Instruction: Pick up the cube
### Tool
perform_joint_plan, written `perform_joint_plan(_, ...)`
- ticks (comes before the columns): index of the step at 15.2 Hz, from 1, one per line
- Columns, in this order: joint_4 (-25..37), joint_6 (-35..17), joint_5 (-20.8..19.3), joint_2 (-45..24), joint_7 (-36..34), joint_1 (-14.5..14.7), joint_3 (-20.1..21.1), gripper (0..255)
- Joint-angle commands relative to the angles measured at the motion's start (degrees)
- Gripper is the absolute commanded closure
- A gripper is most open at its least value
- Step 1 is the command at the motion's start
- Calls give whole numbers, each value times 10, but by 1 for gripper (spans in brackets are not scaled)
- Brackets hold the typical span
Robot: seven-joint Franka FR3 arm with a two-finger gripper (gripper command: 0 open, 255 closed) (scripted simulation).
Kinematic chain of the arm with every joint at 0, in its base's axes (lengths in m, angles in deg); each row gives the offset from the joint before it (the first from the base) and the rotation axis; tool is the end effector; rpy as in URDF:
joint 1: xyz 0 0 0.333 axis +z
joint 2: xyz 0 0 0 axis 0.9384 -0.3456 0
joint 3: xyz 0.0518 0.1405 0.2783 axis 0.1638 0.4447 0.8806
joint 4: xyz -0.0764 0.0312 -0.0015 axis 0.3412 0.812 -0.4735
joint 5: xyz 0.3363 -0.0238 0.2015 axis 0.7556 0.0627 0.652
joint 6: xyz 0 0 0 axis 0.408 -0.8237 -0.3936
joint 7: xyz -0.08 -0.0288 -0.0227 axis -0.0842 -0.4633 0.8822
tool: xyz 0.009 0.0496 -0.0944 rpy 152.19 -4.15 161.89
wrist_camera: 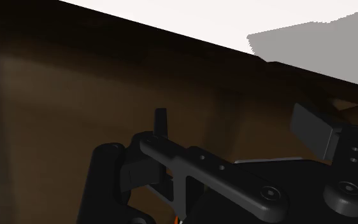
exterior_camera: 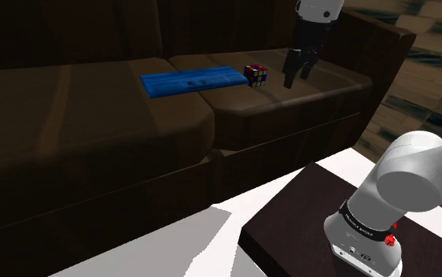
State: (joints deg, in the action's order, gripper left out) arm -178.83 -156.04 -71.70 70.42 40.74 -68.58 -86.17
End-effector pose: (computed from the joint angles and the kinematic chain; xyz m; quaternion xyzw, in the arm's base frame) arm 0.3280 0.0149 0.5791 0.9995 0.0098 0.0152 0.0242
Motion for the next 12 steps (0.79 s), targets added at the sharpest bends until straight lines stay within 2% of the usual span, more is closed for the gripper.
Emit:
perform_joint_plan(1, 0, 0, 0, 0, 0, 0, 0, 0)
perform_joint_plan(6, 107, -10, 7, -134, -11, -7, -3, 0)
perform_joint_plan(12, 259, 7, 15, -291, -22, -13, -8, 0)
